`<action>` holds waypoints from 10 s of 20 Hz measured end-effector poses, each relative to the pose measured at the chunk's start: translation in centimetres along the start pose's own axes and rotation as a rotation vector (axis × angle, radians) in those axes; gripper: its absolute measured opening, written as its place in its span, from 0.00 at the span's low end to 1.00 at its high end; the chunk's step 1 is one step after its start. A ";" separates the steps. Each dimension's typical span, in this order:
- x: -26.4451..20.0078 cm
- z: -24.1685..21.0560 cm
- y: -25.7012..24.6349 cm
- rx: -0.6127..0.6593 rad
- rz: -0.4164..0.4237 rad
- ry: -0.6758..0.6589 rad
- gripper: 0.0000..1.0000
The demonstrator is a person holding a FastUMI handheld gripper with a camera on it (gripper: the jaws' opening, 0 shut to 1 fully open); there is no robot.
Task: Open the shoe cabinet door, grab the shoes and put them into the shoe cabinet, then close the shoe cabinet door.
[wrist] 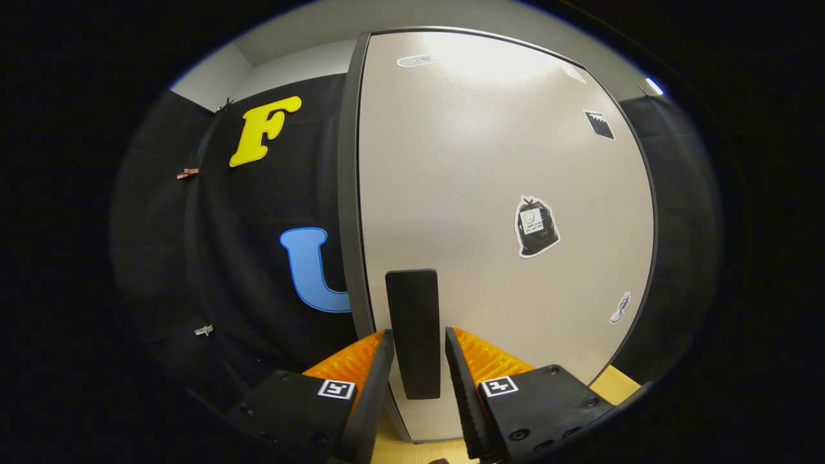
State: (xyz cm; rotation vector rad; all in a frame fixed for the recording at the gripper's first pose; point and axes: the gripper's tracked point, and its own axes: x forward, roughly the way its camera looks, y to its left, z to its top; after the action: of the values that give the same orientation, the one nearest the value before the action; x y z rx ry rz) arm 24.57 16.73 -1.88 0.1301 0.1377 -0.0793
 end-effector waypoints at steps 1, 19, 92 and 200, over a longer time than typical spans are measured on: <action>0.0 0.2 0.1 0.003 -0.006 -0.009 0.49; -6.5 0.9 -1.2 -0.009 0.120 -0.034 0.12; -17.0 -39.6 -9.7 0.036 0.097 0.662 0.96; -22.9 6.8 -13.7 -0.009 0.018 -0.050 0.98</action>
State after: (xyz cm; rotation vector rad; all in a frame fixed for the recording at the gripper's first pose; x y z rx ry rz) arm 1.63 3.90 6.35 0.1199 0.0872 -0.0641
